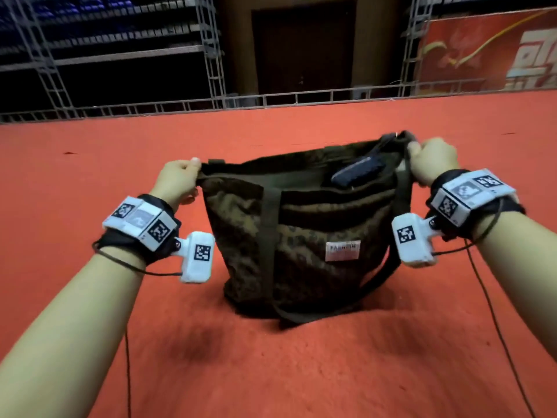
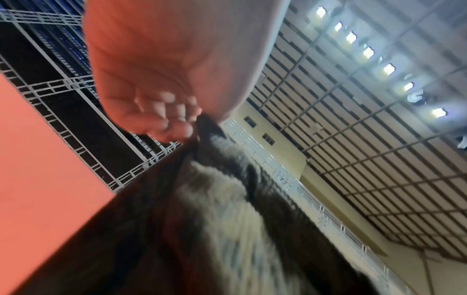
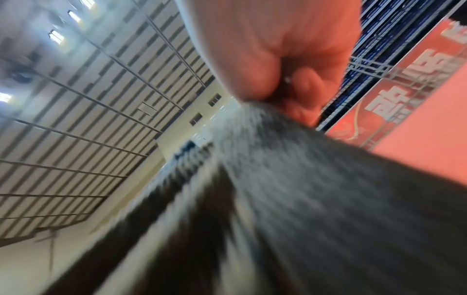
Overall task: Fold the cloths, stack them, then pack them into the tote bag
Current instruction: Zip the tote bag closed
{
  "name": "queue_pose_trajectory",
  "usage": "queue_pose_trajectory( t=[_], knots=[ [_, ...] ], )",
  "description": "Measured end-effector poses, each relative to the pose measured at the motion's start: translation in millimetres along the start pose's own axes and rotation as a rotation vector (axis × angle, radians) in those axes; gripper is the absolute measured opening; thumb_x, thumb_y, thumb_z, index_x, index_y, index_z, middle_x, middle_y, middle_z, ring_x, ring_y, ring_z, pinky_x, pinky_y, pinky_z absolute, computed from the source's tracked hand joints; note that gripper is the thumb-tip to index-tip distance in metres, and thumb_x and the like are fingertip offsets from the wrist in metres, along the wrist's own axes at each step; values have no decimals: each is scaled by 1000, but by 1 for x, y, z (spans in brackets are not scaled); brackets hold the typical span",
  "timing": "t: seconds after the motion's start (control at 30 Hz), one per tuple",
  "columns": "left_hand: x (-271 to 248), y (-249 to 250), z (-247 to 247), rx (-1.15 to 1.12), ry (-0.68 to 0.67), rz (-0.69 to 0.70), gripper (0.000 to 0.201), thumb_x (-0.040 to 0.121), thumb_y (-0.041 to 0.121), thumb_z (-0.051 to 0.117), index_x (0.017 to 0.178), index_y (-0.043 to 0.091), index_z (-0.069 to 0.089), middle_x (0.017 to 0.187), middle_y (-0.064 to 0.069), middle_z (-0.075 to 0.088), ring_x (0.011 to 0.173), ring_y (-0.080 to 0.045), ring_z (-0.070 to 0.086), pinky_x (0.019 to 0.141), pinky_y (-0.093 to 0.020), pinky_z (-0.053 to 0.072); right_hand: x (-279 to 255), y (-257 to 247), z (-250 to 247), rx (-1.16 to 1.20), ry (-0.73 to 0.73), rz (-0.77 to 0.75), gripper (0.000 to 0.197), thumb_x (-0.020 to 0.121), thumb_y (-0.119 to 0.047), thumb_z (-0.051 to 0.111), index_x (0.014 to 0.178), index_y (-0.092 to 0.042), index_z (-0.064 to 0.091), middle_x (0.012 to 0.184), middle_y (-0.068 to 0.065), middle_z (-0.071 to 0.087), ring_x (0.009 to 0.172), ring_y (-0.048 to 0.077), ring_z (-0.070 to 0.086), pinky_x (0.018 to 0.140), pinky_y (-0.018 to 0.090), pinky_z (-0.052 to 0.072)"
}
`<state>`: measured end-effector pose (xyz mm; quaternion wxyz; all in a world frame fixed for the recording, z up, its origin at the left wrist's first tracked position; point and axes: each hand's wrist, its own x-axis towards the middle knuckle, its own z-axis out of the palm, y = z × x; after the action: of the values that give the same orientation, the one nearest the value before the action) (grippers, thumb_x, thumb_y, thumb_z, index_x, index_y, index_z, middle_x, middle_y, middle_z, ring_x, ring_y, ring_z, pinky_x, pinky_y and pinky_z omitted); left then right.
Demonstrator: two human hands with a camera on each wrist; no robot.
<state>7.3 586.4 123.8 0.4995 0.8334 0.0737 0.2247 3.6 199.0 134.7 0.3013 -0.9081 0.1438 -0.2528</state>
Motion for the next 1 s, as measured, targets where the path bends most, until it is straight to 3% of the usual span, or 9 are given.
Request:
queue_pose_trajectory(
  t=[0.13,0.23,0.3,0.37,0.43,0.5,0.67,0.83,1.0],
  knots=[
    [-15,-9,26,39,-162,-45,35,100,32,38,71,16,48,61,-7,45,25,-2,42,33,-10,37,-20,42,8,-12,-183,129,39,92,-29,48,93,8,61,87,28,59,95,44,63,79,46,51],
    [-25,3,34,116,-143,-3,26,97,28,44,74,15,47,70,-7,49,48,-14,53,39,-16,42,-31,46,6,-46,-119,63,41,92,-27,49,117,6,48,120,31,49,116,44,47,97,47,40],
    [-36,13,35,275,-5,206,8,90,19,51,90,11,51,89,-8,50,83,-21,50,67,-25,46,-42,39,4,-87,-92,-35,45,93,-28,50,125,1,42,131,27,36,123,43,34,105,41,28],
    [-53,24,37,408,44,570,21,86,21,51,104,11,54,105,-8,51,102,-23,45,87,-29,33,-56,30,4,-88,-119,-156,42,92,-26,51,128,-7,42,131,23,32,124,39,29,105,37,25],
    [-73,37,45,487,-200,869,29,84,30,45,105,16,59,108,-3,57,106,-24,48,92,-34,34,-68,25,5,-147,-121,-269,38,92,-27,50,127,-15,47,133,18,33,125,36,28,105,39,25],
    [-87,42,59,598,-485,1010,40,83,39,37,108,19,62,113,1,61,109,-23,53,96,-39,40,-76,23,7,-281,-113,-363,32,93,-30,47,121,-18,57,133,13,39,125,35,30,105,42,26],
    [-101,42,89,917,-733,885,43,94,40,39,134,28,49,141,4,48,129,-17,44,105,-39,36,-83,25,14,-377,-337,-316,37,95,-34,36,128,-29,50,137,14,44,128,39,33,106,44,23],
    [-100,33,73,1025,-663,640,39,95,23,40,123,46,55,123,5,62,113,-19,55,83,-26,41,-80,24,21,-364,-527,-389,46,98,-19,33,142,-33,35,142,8,47,130,38,31,109,37,20],
    [-97,23,63,960,-671,478,59,85,3,40,123,45,54,123,2,62,103,-21,56,83,-29,45,-88,23,26,-445,-476,-507,45,98,-27,40,143,-33,35,136,8,51,127,28,32,100,36,27]
  ],
)
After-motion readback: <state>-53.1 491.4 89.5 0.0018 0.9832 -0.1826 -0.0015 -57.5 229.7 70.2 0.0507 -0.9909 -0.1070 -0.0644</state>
